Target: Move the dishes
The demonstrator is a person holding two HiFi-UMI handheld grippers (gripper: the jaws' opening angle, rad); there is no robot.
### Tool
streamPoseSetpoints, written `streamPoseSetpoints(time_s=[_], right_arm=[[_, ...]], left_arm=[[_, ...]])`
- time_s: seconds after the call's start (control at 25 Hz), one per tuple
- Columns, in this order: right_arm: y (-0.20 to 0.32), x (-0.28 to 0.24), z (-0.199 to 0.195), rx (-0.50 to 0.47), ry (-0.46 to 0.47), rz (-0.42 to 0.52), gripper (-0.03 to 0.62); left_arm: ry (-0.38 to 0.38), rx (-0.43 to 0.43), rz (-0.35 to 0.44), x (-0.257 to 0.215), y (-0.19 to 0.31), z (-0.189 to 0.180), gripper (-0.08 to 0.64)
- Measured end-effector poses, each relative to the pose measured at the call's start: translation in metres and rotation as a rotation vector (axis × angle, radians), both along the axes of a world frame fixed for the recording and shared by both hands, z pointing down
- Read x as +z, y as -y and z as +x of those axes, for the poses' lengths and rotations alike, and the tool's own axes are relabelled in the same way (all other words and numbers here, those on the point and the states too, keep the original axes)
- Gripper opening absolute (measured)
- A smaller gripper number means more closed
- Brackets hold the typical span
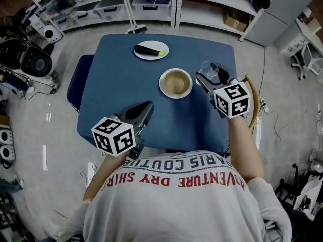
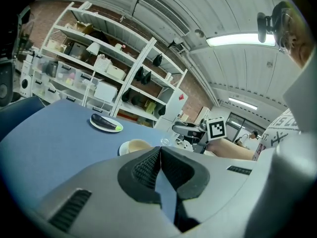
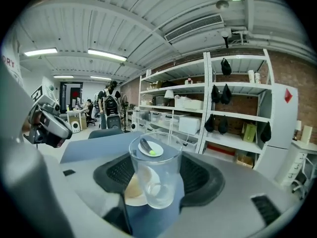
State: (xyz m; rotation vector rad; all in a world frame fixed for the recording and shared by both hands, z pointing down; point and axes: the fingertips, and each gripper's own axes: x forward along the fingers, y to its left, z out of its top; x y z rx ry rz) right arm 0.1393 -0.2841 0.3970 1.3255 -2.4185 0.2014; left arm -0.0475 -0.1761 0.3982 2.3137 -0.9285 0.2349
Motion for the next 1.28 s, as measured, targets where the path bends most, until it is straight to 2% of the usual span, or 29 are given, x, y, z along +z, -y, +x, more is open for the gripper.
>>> streamPoseSetpoints(time_s=[0.24, 0.56, 1.0, 1.28], right_arm=[[-0.013, 0.016, 0.034, 0.077, -0.002, -0.032, 0.285], [-0.024, 0.061, 0.064, 0.148, -0.010, -0.104, 0.285], [-0.023, 0.091, 0.077, 0.190, 0.011, -0.137, 0.285], [-0.027, 0.093, 0.081, 0.207, 0.051, -0.109, 0.287]], left_arm=[[0.000, 0.055, 0.008, -0.003, -0.003, 0.021, 0.028], [0.010, 0.090, -0.022, 0.011, -0.002, 0.037, 0.028], [0.021, 0.098, -0.042, 0.019, 0.005, 0.040, 0.028], [0.028, 0.095, -0.071, 0.030, 0.004, 0.039, 0.028]])
